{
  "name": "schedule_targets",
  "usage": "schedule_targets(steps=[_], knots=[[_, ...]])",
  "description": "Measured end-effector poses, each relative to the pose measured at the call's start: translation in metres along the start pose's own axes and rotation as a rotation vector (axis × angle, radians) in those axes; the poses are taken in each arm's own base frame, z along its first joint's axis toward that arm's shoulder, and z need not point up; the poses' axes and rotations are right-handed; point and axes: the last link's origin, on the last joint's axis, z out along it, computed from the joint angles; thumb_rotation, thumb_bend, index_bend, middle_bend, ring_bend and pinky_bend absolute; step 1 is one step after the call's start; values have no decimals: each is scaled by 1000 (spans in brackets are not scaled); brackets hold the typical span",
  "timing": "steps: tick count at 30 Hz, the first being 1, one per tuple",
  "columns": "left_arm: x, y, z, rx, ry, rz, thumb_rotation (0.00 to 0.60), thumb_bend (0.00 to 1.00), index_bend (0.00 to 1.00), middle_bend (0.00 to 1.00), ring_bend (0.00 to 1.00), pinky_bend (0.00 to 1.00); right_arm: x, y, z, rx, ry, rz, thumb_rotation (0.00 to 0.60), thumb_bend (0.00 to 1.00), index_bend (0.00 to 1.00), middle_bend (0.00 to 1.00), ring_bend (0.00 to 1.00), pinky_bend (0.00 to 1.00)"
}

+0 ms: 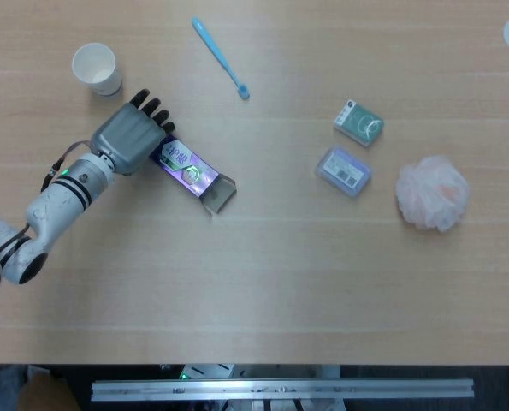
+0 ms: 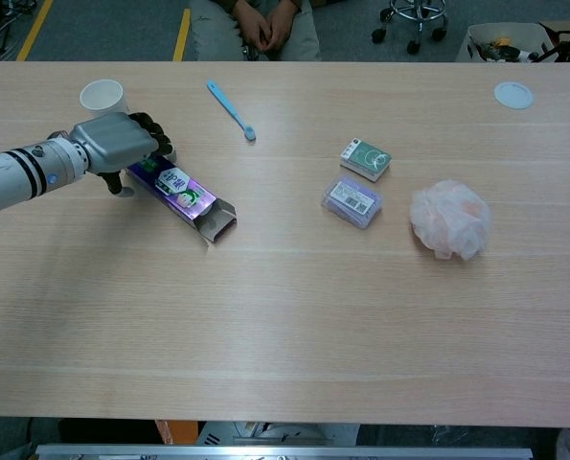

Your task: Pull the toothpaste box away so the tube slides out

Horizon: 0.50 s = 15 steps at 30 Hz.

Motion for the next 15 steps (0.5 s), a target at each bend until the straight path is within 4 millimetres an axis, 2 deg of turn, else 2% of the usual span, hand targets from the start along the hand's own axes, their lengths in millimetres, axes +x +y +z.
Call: schedule_targets(steps=[6, 15], knots=[[-5, 1, 2, 9, 1, 10, 600, 226, 318, 301, 208, 144, 0, 0, 0, -1, -2, 0, 600, 294, 395, 464, 377, 441], [-1, -5, -8, 35, 62, 2, 600, 227, 410, 438, 322, 337, -2, -2, 2, 13, -6, 4, 600, 295, 395, 463, 377, 441]])
